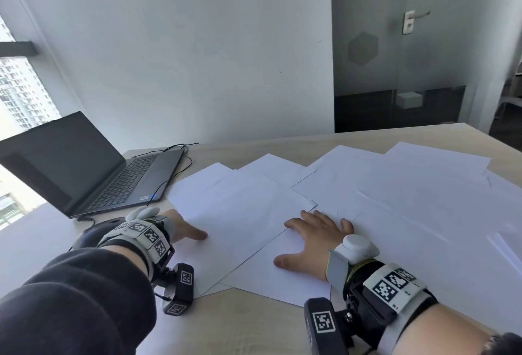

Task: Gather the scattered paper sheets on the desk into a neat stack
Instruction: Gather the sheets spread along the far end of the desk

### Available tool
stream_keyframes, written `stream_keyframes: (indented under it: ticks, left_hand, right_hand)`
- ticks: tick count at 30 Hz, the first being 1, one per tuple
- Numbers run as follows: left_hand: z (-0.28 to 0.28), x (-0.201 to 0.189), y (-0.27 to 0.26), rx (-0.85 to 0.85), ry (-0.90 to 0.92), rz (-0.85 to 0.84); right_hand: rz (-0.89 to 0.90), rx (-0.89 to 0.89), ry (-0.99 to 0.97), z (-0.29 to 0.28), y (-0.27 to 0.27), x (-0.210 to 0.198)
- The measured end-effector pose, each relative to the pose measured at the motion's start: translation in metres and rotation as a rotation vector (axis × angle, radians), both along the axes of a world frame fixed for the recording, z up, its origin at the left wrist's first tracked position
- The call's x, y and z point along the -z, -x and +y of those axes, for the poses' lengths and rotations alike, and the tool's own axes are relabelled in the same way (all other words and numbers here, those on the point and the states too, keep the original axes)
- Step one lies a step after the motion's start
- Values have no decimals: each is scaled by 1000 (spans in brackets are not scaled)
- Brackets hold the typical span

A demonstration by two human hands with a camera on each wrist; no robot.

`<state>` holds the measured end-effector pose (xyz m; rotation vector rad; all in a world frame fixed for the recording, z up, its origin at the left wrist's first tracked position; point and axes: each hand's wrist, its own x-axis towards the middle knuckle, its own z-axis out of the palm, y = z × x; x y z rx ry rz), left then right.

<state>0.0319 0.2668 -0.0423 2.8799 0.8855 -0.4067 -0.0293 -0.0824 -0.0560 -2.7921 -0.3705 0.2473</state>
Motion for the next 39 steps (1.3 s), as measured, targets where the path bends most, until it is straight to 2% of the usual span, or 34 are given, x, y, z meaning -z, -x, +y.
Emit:
stream_keyframes:
  ticks: [3,10,15,18,21,26,30,35,39]
  left_hand:
    - [15,15,-16,-30,33,-32]
    - [31,23,-28,-24,40,-27]
    - [12,11,-13,-3,85,-24]
    - [-10,-6,5,-14,211,-120]
    - [-15,-7,11,-103,406,-247]
    - [-8,-4,35,-359,735,-473]
    - [-7,1,63,-456,955,-507]
    - [-11,4,93,-425,993,-499]
    - [-9,2,110,-384,895,-502]
  right_hand:
    - [-3,-2,2,-1,0,0]
    - [13,-10,16,-1,-1,2]
    - [21,-16,16,-2,-2,3]
    - [18,-12,19,-2,-2,3]
    - [17,-7,25,-2,-3,3]
    - [22,72,35,-4,-3,2]
    - [51,77,126,-7,0,-3]
    - [-4,55,200,-5,6,-9]
    - [2,54,174,-6,9,-8]
